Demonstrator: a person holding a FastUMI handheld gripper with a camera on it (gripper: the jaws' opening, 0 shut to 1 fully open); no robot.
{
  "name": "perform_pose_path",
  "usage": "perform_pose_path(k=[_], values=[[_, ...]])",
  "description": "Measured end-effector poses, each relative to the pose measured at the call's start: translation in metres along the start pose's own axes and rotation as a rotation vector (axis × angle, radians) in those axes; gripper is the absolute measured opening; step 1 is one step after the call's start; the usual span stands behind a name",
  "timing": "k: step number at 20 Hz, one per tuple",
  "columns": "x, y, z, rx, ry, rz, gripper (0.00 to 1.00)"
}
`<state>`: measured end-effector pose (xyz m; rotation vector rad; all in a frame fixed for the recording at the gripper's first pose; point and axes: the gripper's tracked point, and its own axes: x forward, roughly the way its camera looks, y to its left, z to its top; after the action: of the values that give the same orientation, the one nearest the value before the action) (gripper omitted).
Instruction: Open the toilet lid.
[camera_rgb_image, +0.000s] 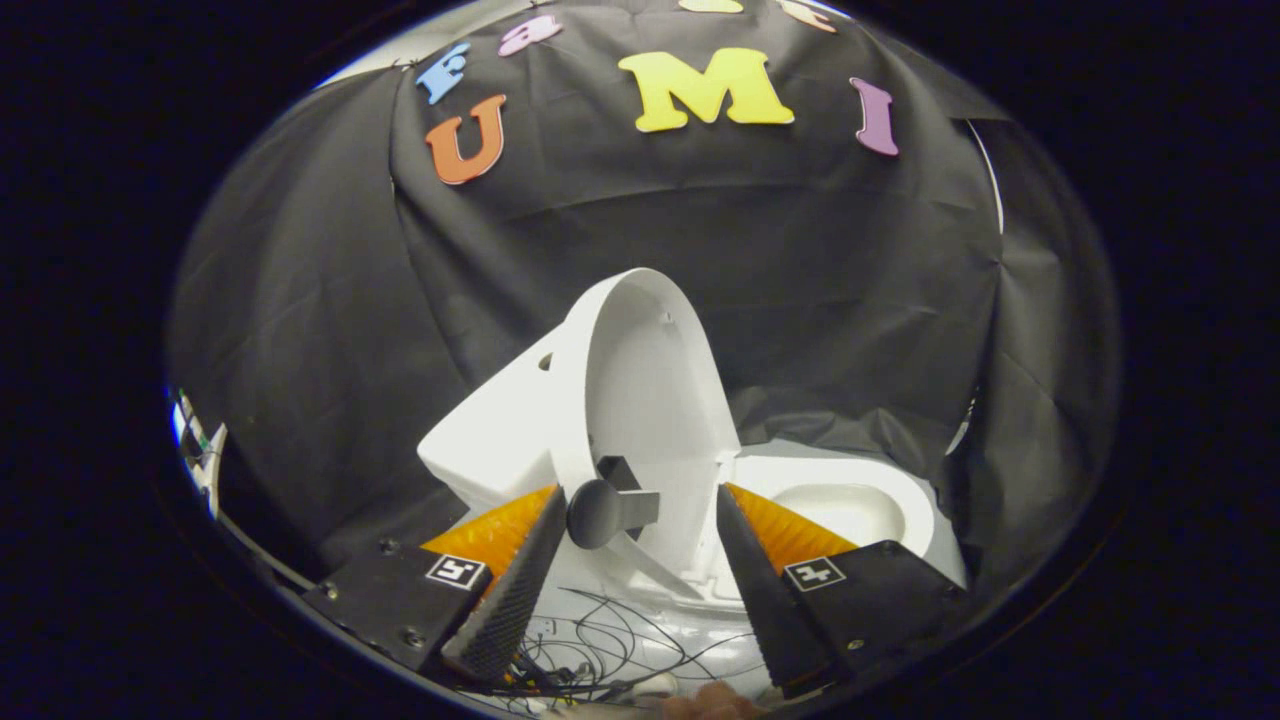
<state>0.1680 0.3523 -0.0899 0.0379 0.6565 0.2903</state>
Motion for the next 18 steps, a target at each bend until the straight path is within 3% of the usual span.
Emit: perform_pose_path(k=[11,18], values=[[-0.051,-0.041,0.011,0.059,-0.098,0.060,0.92],[-0.080,-0.079,0.003,0.025,-0.139,0.041,0.92]])
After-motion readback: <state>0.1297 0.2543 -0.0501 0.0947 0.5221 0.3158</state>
